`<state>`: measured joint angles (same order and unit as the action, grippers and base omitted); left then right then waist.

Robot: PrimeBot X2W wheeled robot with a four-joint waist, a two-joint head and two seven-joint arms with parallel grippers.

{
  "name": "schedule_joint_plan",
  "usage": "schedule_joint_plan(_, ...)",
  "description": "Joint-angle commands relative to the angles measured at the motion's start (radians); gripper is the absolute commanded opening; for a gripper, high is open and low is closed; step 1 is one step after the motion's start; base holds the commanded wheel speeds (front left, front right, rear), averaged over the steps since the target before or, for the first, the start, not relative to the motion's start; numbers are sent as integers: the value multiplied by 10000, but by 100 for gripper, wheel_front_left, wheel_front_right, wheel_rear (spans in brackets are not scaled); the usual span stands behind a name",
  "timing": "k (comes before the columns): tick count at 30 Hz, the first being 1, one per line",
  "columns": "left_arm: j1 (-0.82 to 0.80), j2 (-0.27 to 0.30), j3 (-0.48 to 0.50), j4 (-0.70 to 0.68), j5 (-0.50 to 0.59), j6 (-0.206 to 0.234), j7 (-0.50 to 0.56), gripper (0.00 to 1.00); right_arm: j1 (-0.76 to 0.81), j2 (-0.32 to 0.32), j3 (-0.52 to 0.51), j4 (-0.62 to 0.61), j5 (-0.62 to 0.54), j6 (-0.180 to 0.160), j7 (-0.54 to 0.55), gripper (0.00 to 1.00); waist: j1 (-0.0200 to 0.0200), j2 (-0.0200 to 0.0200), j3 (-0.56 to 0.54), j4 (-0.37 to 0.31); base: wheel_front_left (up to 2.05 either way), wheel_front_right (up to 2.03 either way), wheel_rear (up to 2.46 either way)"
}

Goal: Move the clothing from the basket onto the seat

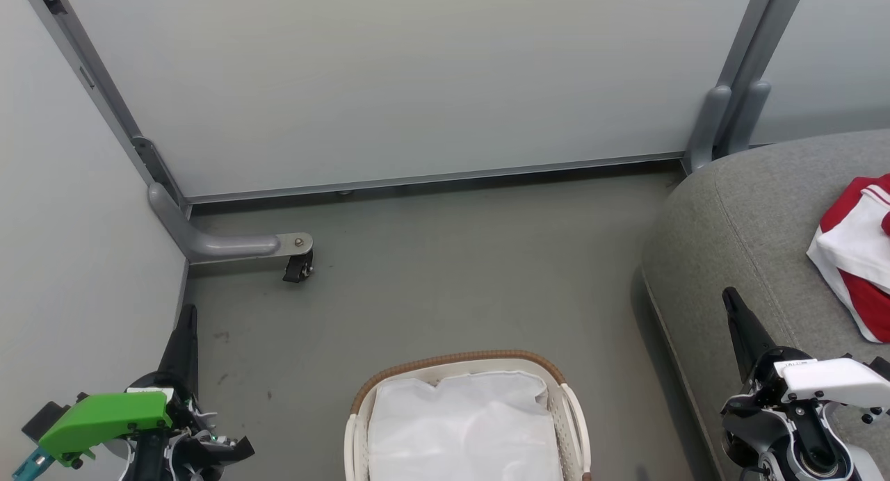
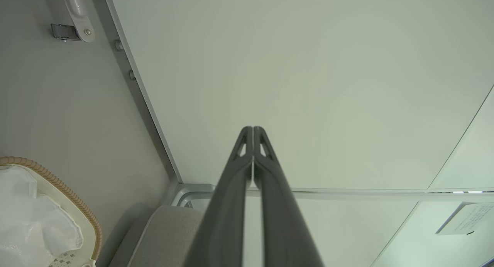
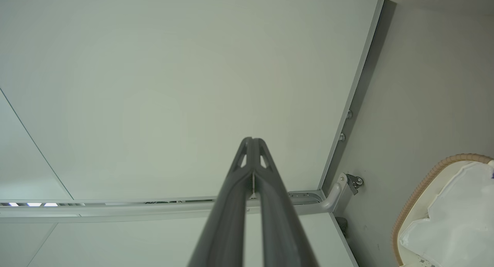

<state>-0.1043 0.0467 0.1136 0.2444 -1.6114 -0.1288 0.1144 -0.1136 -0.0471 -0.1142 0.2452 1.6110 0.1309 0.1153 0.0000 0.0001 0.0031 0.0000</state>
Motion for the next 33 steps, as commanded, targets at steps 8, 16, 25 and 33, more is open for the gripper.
schedule_joint_plan(8,-90,66,21,-13,-30,-36,29,0,107,-59,-14,-36,38,-3,13,0,0,-1,0,0,0,0,0)
schedule_joint_plan(16,-90,66,20,-14,-31,-36,29,0,107,-59,-13,-37,38,-3,13,0,0,-1,0,0,0,0,0)
schedule_joint_plan(25,-90,66,20,-14,-31,-36,29,0,107,-59,-13,-37,37,-3,13,0,0,-1,0,0,0,0,0)
schedule_joint_plan(33,-90,67,20,-14,-31,-36,28,0,107,-60,-13,-37,37,-3,13,0,0,-1,0,0,0,0,0)
